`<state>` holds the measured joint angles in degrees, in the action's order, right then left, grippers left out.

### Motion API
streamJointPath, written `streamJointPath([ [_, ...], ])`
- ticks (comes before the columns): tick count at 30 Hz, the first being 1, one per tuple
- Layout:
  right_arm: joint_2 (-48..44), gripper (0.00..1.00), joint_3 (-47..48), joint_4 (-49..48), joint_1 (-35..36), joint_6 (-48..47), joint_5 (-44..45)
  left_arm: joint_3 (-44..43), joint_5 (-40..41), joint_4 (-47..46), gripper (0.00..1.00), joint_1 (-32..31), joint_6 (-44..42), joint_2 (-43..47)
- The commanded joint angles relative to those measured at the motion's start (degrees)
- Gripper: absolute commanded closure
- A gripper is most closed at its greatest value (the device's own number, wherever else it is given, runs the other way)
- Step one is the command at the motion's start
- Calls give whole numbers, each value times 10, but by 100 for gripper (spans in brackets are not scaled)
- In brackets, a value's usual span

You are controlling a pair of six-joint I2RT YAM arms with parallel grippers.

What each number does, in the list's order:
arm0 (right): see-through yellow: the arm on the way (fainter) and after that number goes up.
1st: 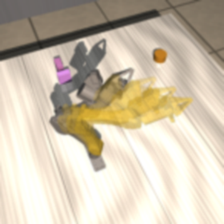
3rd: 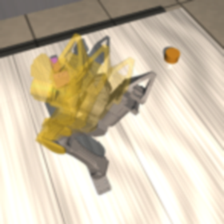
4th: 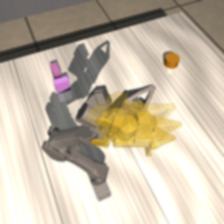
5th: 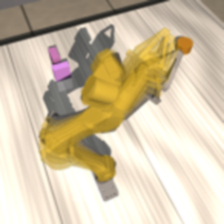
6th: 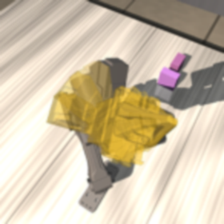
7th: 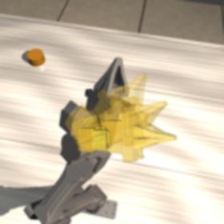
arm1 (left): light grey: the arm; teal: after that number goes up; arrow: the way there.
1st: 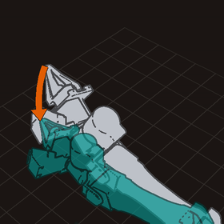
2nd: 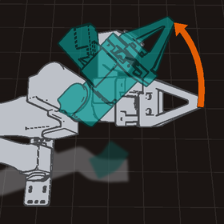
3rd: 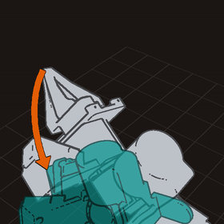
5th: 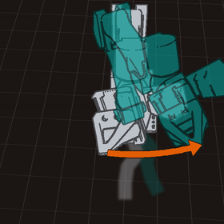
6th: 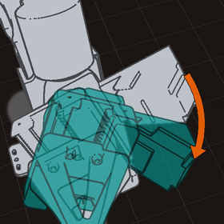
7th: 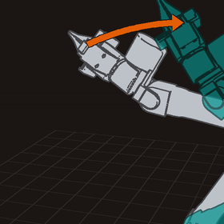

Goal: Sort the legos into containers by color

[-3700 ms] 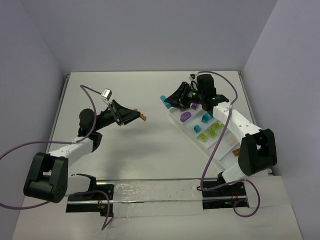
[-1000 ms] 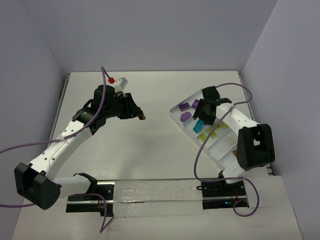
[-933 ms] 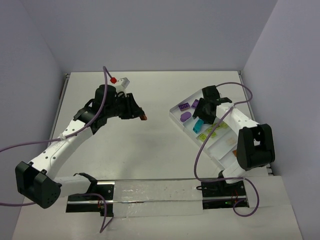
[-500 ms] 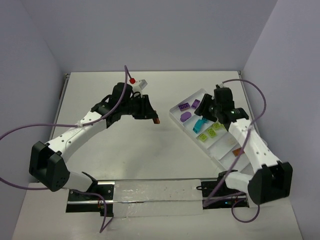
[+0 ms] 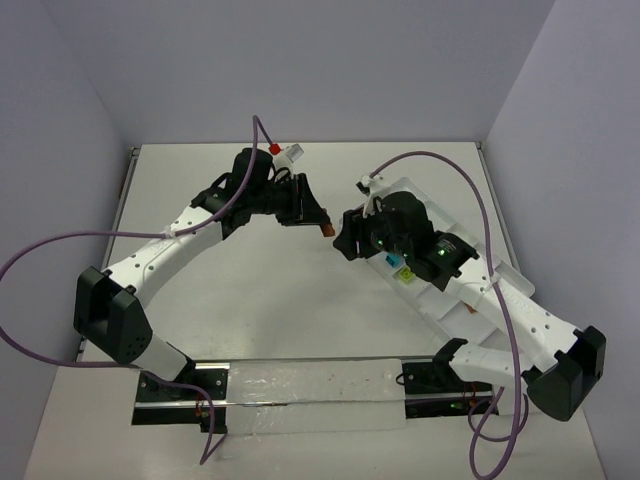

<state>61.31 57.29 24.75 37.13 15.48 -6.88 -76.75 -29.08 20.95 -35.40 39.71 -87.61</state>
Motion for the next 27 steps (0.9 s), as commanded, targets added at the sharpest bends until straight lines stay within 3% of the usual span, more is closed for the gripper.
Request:
streamJointPath([
  [1,19,43,35,-74,26,-7,98,-21,-5,1,100,2,18,12],
  [7,66,52,50,-125,39,18,73,-28,1,24,100,2,13,21],
  [18,83,96,65,-115,47,26,80,-16,8,14,100,2,19,40],
  [27,63,100,35,-112,48,43,113,-2,10,-7,100,2,20,52],
])
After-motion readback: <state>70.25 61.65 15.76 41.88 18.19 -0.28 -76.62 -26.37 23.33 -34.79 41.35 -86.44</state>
